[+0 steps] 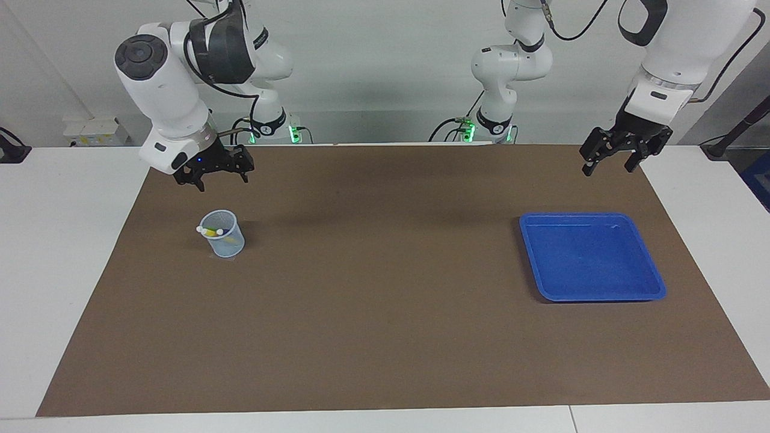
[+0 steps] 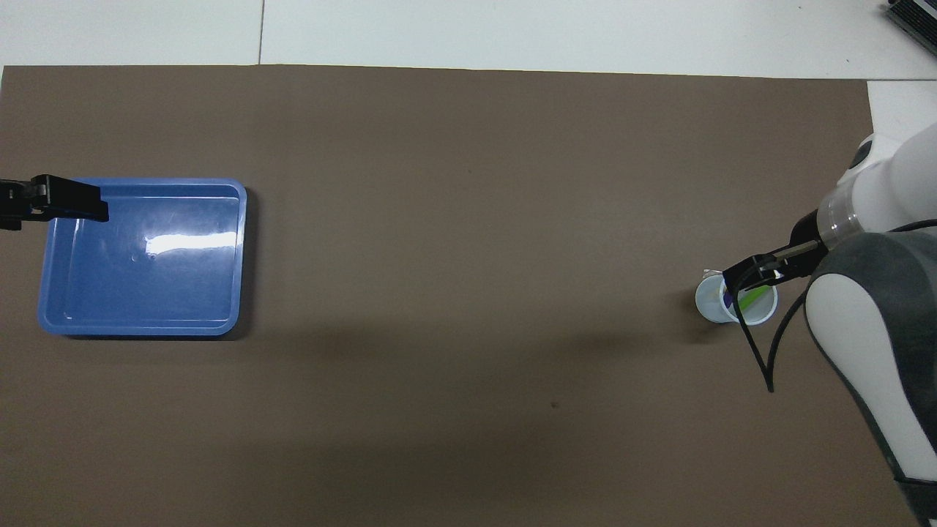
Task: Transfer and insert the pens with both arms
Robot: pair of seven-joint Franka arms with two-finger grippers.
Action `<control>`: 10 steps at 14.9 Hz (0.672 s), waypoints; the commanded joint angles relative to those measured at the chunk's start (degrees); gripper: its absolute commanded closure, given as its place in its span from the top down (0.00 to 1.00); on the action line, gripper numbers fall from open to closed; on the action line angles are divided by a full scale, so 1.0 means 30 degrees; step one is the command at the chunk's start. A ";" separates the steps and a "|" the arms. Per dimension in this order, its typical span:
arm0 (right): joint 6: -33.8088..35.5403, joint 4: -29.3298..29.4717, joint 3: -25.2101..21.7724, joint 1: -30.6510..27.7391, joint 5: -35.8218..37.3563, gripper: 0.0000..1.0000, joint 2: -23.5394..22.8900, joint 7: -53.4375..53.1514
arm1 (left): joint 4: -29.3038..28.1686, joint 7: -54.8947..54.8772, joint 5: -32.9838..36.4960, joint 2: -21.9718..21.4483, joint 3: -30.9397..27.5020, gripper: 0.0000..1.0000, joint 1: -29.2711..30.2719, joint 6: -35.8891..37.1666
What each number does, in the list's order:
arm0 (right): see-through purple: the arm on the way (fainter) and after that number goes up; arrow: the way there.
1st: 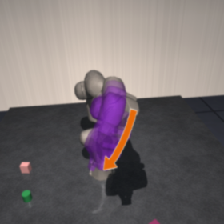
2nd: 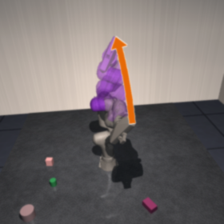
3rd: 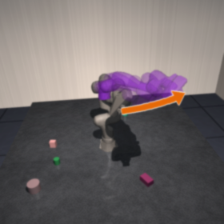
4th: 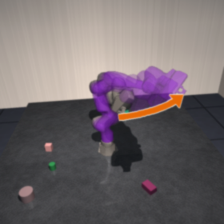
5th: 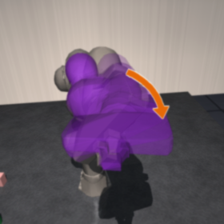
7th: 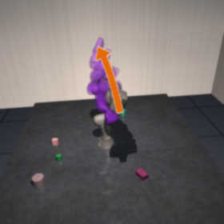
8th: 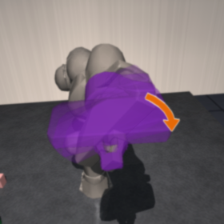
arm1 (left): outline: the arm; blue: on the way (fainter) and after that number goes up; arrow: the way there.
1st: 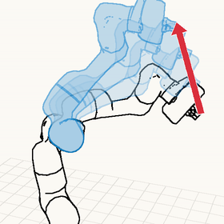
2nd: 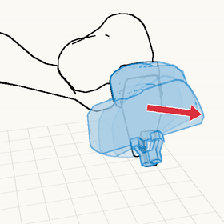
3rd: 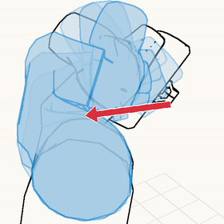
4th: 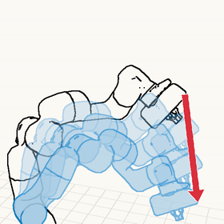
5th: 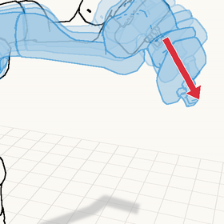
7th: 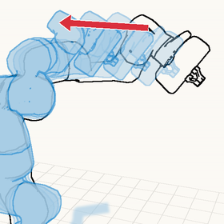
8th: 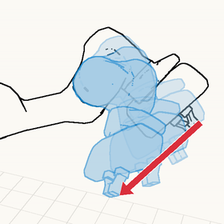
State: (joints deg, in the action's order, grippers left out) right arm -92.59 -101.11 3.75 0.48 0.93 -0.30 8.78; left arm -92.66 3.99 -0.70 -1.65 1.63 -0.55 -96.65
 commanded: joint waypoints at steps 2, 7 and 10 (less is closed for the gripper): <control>0.0279 -0.0134 -0.0166 0.0104 -0.0427 1.00 0.0217 -0.0259 | 0.0446 0.0223 0.0204 0.0169 -0.0046 1.00 -0.0138 0.0370; 0.0250 -0.0134 -0.0166 0.0075 -0.0427 1.00 0.0217 -0.0230 | 0.0387 0.0223 0.0204 0.0140 -0.0046 1.00 -0.0167 0.0839; 0.0074 -0.0076 -0.0166 -0.0072 -0.0398 1.00 0.0188 -0.0230 | 0.0416 0.0223 0.0175 0.0140 -0.0046 1.00 -0.0167 0.0869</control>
State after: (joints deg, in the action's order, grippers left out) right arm -92.58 -101.11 3.60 0.44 0.93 -0.30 8.77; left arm -92.65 3.99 -0.70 -1.65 1.73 -0.57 -95.67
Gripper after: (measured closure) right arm 0.000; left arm 0.000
